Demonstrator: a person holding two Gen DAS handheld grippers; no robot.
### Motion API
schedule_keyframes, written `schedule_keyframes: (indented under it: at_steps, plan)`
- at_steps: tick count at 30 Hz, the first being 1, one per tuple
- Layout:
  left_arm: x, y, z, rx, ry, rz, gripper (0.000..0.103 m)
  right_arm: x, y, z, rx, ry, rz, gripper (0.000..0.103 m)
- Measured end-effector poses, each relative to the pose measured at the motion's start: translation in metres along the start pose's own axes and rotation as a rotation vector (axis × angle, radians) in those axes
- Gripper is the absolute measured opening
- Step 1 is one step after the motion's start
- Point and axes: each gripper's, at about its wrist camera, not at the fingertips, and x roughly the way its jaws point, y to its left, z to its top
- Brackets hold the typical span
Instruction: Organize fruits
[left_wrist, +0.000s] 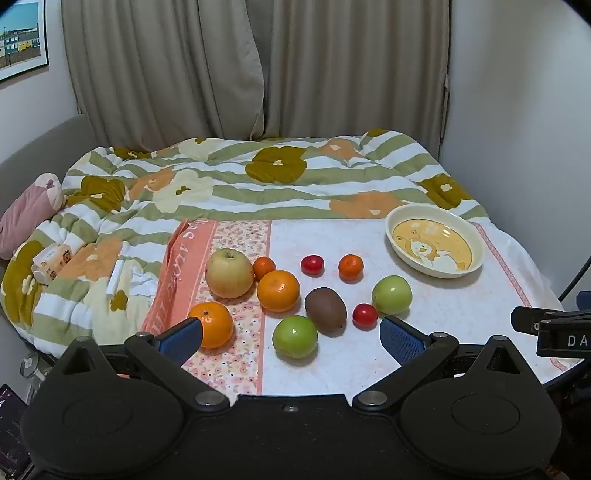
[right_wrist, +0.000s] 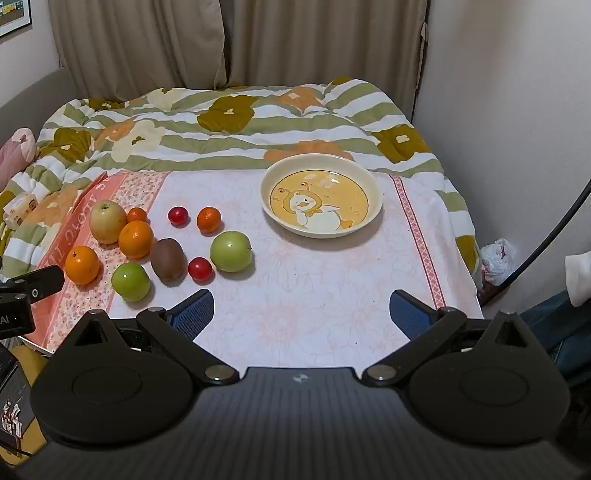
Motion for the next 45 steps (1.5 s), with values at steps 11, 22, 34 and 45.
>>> schedule_keyframes:
  at_steps: [11,22,34,45]
  plan:
    - [-0.003,-0.001,0.006,0.004,-0.005,0.004,0.103,-0.001,0.000,0.000,-0.001,-0.003,0.001,0.103]
    - [-0.003,0.002,0.003,-0.011,-0.010,0.001,0.103,-0.002,0.001,0.000,0.000,-0.006,0.000,0.103]
    - [-0.004,0.001,0.004,-0.011,-0.013,0.002,0.103,-0.002,0.002,0.000,0.000,-0.009,0.000,0.103]
    - [-0.004,0.001,0.004,-0.009,-0.014,0.003,0.103,-0.003,0.002,0.000,0.000,-0.010,0.001,0.103]
